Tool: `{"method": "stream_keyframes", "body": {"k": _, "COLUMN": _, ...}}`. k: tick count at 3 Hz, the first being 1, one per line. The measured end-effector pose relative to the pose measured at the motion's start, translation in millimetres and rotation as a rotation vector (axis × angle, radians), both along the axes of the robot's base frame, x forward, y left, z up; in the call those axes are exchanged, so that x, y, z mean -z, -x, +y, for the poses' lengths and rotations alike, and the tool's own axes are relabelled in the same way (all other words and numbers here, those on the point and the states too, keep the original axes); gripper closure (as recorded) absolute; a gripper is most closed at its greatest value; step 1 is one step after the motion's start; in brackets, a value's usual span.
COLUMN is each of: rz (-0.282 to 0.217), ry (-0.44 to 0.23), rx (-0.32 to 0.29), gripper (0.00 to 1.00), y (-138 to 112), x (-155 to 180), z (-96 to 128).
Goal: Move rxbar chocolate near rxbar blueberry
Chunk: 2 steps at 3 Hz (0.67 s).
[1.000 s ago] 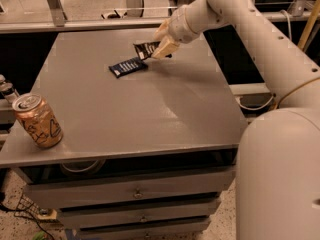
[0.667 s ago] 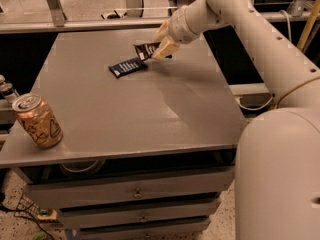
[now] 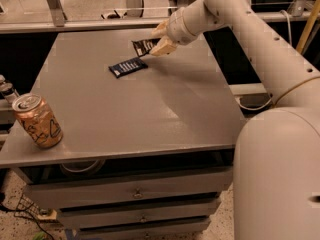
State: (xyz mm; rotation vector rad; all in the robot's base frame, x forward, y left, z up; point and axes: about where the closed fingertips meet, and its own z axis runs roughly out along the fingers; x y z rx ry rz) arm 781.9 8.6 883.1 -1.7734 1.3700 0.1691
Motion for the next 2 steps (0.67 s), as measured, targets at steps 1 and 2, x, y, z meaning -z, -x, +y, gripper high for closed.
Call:
{"method": "stream_keyframes", "body": {"k": 1, "rz": 0.004, "ry": 0.000, "rx": -0.004, "gripper": 0.07, "y": 0.0, "x": 2.7, "z": 2.9}}
{"method": "stream_keyframes", "body": {"k": 2, "rz": 0.007, "ry": 0.000, "rx": -0.007, "gripper": 0.00, "y": -0.1, "x": 4.8, "z": 5.0}}
